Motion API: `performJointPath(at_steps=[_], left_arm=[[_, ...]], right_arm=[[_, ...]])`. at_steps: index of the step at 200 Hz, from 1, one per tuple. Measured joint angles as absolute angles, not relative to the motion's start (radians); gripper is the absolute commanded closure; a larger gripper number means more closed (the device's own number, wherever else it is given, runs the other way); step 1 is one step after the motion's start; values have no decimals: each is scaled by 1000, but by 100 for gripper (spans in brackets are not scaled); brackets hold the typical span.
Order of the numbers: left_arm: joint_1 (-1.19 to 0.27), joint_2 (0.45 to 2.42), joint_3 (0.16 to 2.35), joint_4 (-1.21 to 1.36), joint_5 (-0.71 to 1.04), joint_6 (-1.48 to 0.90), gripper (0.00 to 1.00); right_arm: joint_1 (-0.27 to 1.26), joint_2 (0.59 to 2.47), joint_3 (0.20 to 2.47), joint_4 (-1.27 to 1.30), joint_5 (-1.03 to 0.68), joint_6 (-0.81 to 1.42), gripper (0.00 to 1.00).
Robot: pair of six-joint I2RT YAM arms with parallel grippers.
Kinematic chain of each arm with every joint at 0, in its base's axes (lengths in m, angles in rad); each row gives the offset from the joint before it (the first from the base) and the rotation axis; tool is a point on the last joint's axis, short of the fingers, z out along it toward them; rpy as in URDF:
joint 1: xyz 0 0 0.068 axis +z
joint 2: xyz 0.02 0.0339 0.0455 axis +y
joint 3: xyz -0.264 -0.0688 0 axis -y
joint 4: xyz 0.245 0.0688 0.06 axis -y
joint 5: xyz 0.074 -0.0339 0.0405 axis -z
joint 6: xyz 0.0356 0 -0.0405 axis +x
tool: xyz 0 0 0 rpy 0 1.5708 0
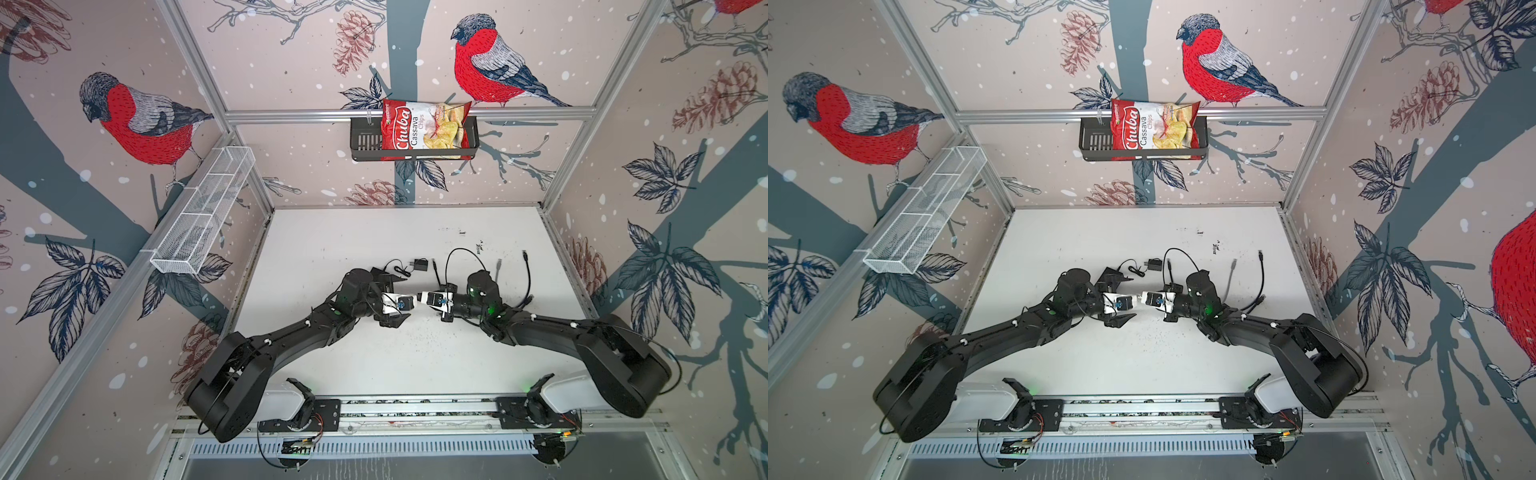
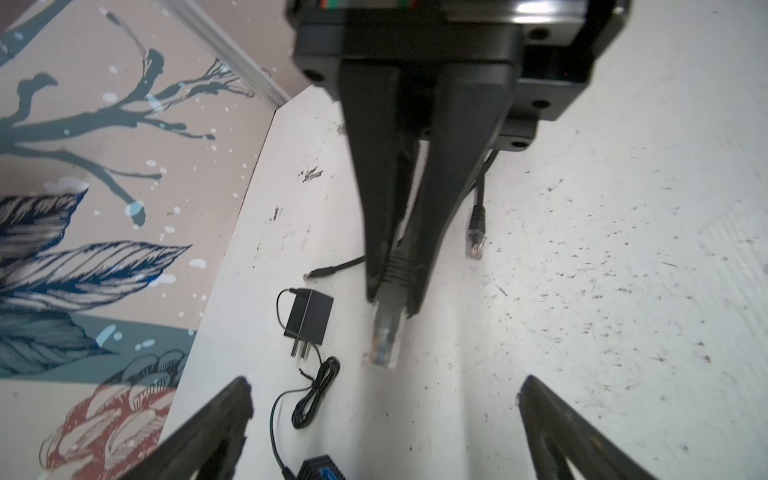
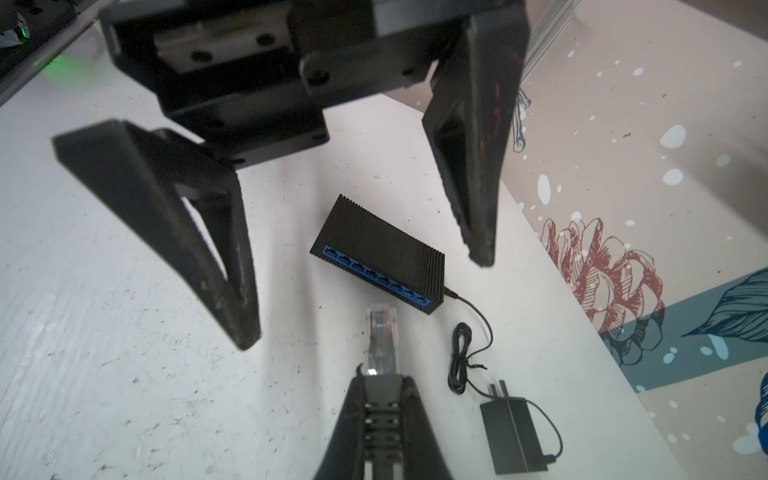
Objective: Insert the plug into the switch port
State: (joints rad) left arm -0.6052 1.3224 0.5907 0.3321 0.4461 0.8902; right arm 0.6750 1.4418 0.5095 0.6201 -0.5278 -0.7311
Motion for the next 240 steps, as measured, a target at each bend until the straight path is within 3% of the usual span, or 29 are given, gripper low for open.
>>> performJointPath(at_steps=[93, 158, 240], left_arm=[[-421, 1399, 809, 294, 348, 256, 2], [-415, 1584, 1016, 75, 80, 39, 2], [-331, 1660, 1016, 33, 1, -193, 8]], right_arm=[[681, 1625, 722, 542, -439, -547, 100], [694, 1745, 833, 434, -376, -496, 100], [733, 1859, 907, 396, -327, -473, 100]])
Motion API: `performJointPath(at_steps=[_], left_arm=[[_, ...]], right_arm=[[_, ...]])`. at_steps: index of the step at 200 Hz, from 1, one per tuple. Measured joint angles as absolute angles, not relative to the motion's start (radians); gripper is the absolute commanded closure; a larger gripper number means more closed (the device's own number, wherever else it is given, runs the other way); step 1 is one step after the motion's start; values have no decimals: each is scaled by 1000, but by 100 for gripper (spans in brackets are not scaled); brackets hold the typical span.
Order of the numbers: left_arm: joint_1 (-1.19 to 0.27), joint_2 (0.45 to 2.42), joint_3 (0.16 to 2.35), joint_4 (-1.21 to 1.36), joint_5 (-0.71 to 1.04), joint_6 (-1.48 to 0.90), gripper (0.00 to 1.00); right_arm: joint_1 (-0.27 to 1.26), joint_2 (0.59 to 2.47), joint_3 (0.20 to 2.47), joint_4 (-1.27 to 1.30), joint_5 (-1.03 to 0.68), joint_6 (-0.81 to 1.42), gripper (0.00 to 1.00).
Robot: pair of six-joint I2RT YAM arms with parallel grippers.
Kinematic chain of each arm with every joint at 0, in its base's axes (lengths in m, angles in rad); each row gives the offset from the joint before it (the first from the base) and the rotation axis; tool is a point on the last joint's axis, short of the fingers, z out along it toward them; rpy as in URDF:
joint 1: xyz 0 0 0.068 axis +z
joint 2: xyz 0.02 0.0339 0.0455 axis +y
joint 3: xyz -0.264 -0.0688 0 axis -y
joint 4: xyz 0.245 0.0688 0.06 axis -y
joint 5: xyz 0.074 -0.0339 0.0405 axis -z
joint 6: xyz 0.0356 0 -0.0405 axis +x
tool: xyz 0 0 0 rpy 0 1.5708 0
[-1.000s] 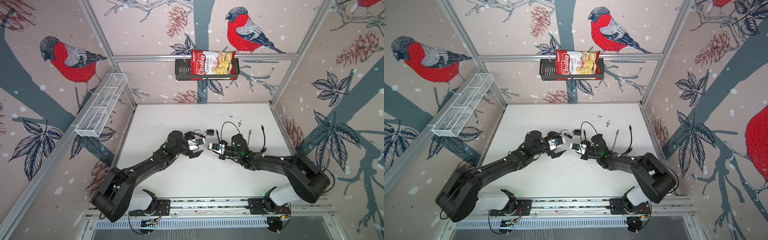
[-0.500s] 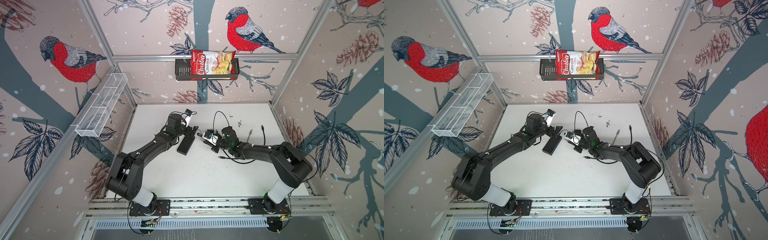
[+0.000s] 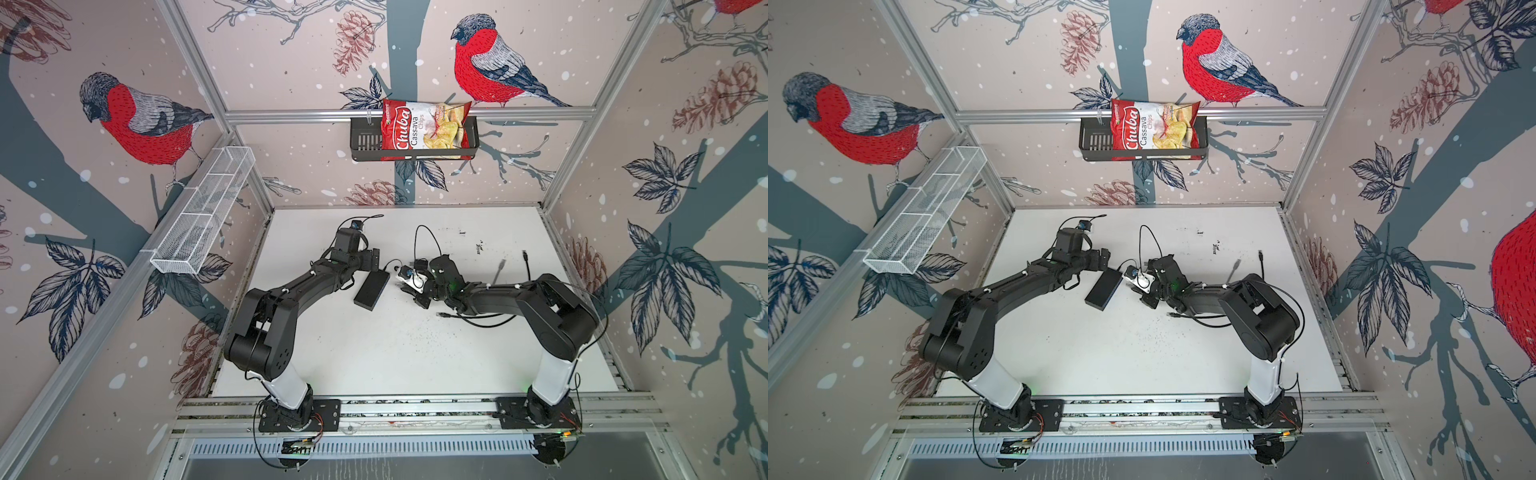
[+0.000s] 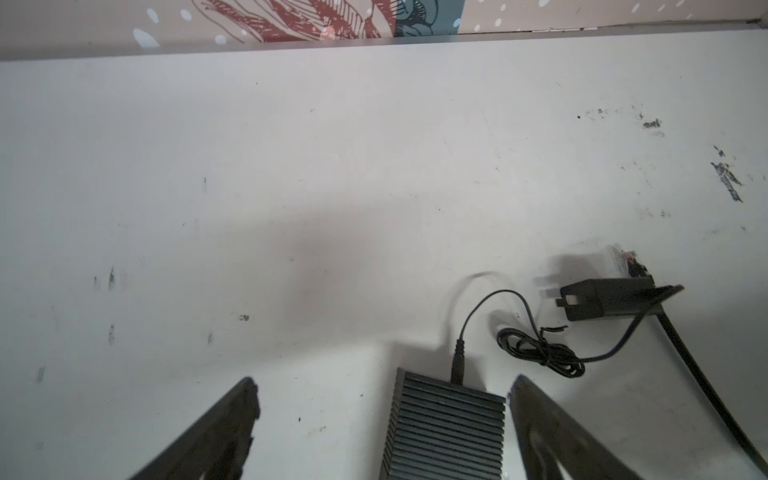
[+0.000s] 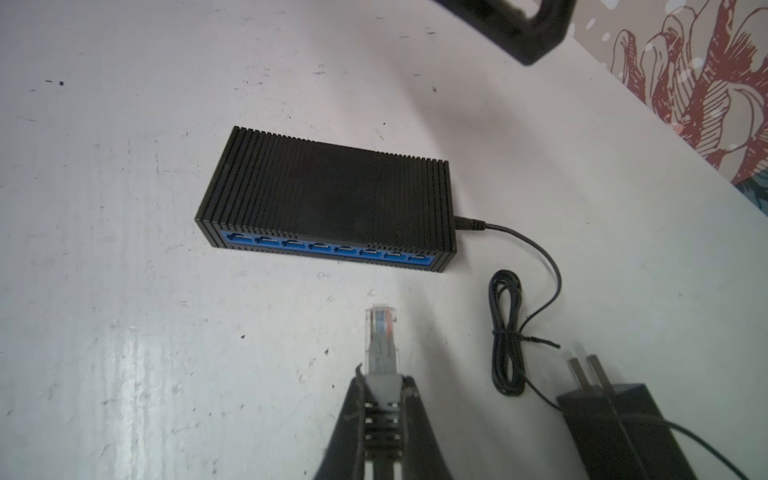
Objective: Insert the plug into the switch port
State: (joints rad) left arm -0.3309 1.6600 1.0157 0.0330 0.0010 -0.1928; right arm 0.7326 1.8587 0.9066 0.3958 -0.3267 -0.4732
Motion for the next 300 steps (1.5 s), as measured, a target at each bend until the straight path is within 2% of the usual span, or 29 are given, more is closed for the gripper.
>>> performJointPath(at_steps=[131, 209, 300], left_arm=[[-292, 1829, 1048, 22, 257, -394, 16], [-298, 1869, 1026, 85, 337, -420, 17], [-372, 1878, 1014, 123, 376, -414, 20]], right_arm=[[749, 1969, 1001, 336, -288, -468, 100], [771, 1999, 1019, 363, -262, -381, 100], [791, 1964, 905, 468, -212, -314, 100]])
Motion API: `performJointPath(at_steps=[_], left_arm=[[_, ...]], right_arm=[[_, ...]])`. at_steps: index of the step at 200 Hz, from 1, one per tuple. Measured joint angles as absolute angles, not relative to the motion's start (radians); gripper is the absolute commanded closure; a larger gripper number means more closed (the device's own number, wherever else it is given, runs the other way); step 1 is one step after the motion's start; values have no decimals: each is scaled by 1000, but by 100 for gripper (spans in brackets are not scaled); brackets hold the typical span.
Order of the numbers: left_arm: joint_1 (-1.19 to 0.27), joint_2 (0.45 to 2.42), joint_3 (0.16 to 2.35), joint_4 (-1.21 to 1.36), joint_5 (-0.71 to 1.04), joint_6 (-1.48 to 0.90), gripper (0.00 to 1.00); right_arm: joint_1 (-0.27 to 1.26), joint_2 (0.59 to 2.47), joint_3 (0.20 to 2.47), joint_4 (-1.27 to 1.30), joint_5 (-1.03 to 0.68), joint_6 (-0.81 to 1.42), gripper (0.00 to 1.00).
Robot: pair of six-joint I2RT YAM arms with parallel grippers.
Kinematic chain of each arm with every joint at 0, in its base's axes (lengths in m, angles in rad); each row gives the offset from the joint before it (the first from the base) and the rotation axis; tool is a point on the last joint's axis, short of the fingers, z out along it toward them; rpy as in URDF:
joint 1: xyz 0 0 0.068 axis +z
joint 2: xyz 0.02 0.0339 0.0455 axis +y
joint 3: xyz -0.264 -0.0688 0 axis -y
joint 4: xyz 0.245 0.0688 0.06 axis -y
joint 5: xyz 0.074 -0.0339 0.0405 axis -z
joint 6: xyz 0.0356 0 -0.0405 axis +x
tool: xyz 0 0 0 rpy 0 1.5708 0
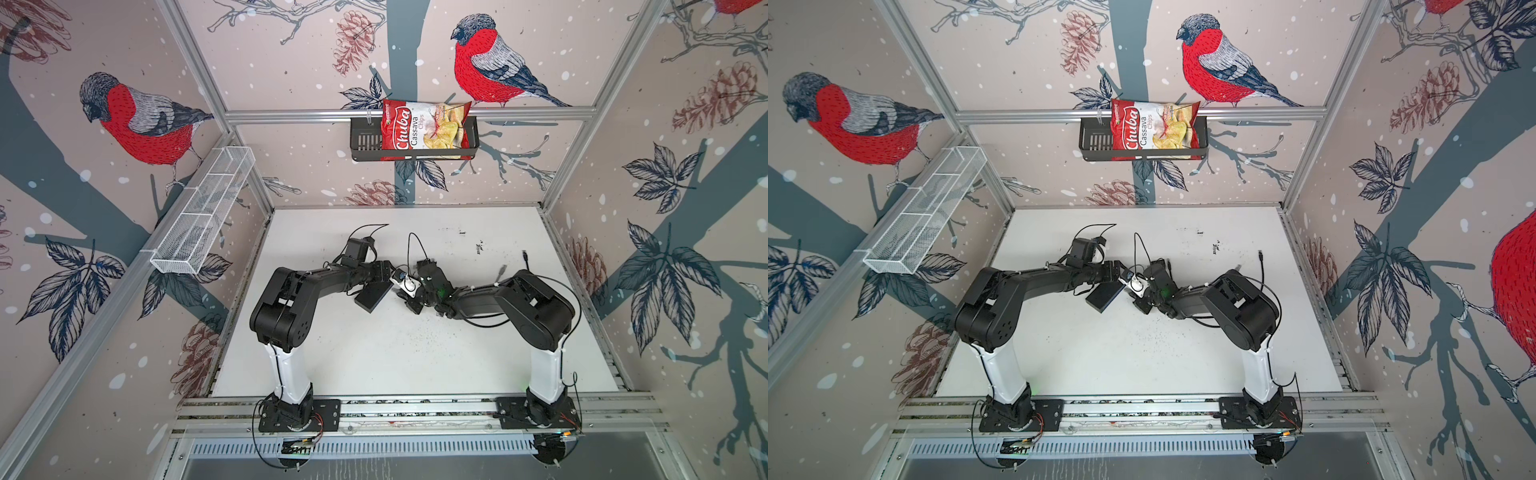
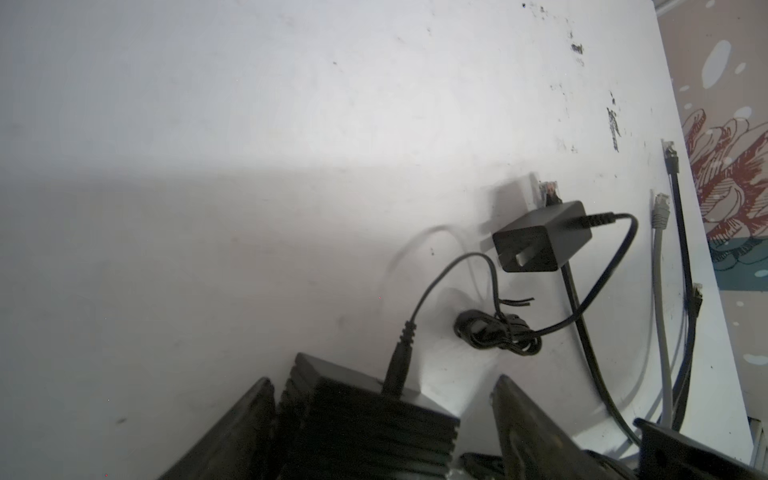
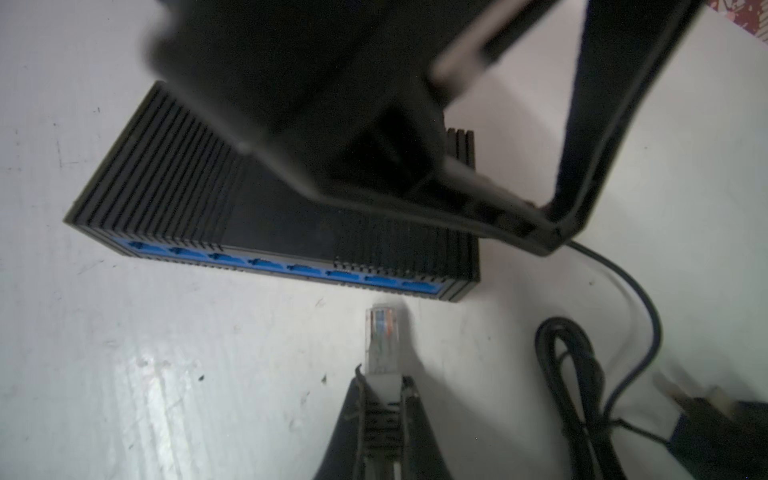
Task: Insert the plug into the switch port
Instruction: 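Move the grey plug toward a blue switch port with right gripper while left holds switch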
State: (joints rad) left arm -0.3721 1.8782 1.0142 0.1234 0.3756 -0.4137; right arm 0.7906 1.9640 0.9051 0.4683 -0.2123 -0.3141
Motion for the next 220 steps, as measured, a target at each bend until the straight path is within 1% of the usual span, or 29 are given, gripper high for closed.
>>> performJointPath(at_steps=[63, 104, 220], left_arm=[[-383, 1866, 1010, 123, 354, -419, 19], [-383, 1862, 1024, 121, 319, -419, 19], [-383, 1861, 980, 150, 310, -448, 19]], right_arm=[[799, 1938, 857, 522, -181, -273, 100], [832, 1913, 844, 522, -158, -241, 100], [876, 1963, 869, 539, -113, -199, 100]])
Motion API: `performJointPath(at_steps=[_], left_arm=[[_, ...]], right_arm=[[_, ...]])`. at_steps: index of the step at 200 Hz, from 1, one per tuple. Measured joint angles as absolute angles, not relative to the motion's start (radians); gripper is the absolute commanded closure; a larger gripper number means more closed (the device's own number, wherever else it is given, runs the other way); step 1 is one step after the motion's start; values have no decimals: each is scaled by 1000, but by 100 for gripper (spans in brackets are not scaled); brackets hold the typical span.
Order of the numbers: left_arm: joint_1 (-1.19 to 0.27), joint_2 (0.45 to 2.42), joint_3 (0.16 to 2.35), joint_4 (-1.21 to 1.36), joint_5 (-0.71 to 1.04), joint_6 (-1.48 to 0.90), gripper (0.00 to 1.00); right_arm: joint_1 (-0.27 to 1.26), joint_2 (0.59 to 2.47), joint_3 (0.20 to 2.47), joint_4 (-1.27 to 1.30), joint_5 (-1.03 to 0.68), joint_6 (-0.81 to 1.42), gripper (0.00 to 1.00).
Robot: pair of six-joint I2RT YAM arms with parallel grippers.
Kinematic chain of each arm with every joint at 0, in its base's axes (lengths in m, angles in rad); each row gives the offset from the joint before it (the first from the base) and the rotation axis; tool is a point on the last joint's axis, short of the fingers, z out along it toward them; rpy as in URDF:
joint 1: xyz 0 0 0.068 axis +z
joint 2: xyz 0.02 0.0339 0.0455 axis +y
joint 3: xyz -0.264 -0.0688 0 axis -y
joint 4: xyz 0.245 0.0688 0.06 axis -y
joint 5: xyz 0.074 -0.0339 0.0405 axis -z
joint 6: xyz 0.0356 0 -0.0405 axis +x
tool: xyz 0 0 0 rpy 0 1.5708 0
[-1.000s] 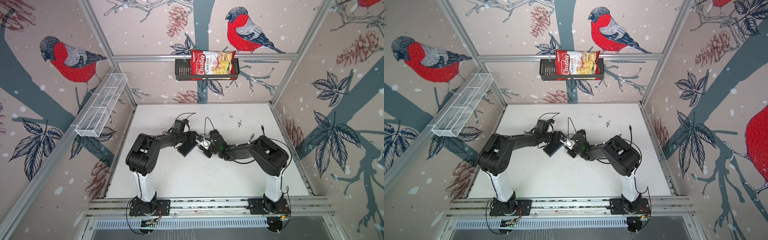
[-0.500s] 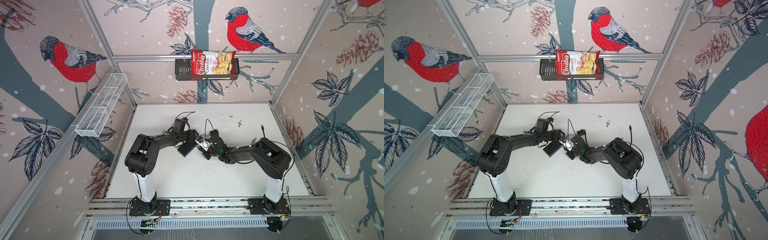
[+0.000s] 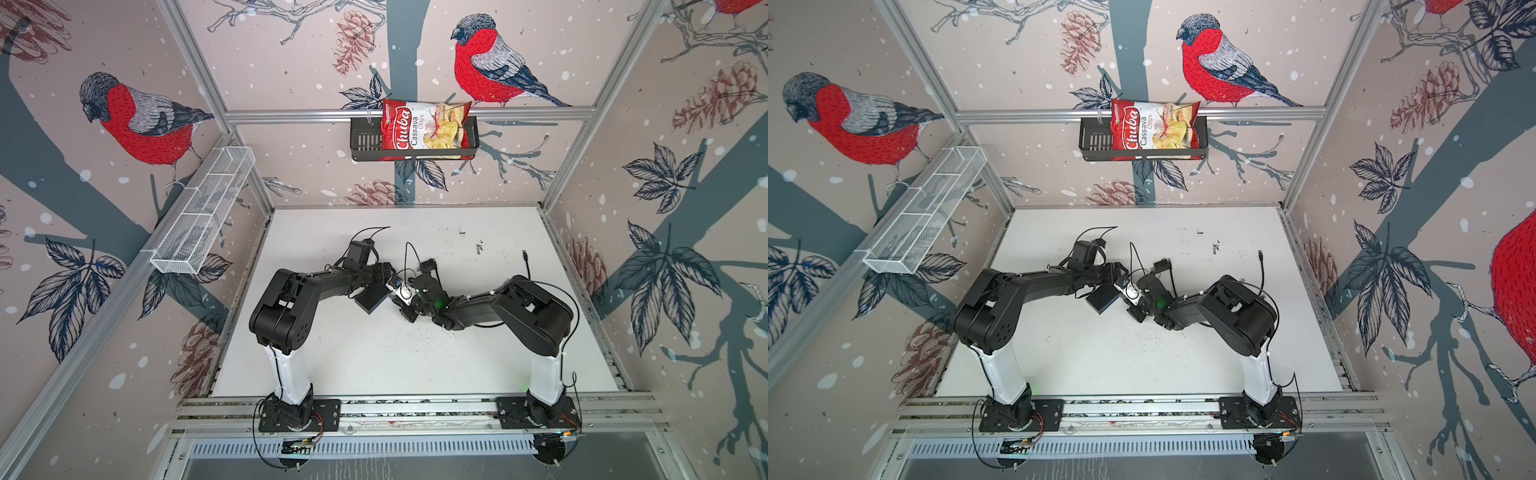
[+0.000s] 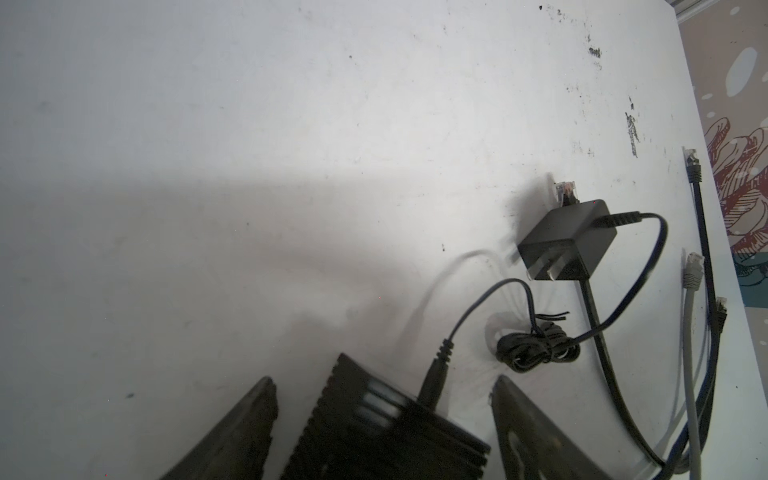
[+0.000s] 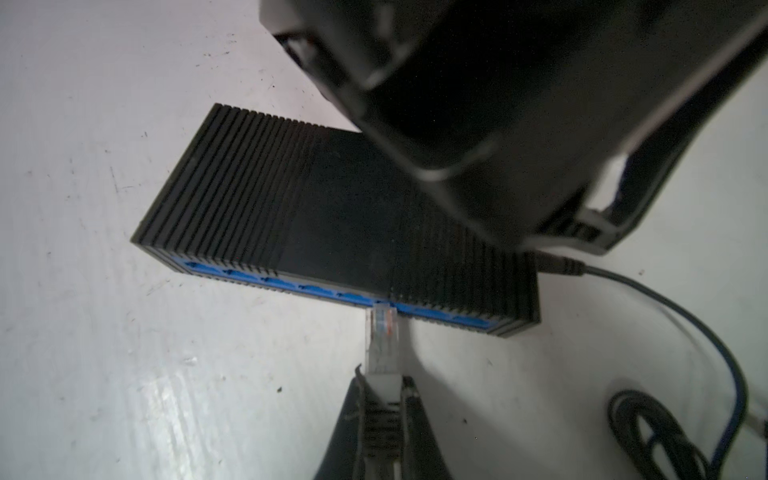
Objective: Insert the plug into the switch port
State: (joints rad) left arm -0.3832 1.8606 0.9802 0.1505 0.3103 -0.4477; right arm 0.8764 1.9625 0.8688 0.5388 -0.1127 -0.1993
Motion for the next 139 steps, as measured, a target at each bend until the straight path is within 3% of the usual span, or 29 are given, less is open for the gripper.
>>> performJointPath(at_steps=[139], left_arm=[[-395, 1885, 984, 199, 315, -466, 22]], right_arm=[[889, 1983, 867, 594, -48, -185, 100]])
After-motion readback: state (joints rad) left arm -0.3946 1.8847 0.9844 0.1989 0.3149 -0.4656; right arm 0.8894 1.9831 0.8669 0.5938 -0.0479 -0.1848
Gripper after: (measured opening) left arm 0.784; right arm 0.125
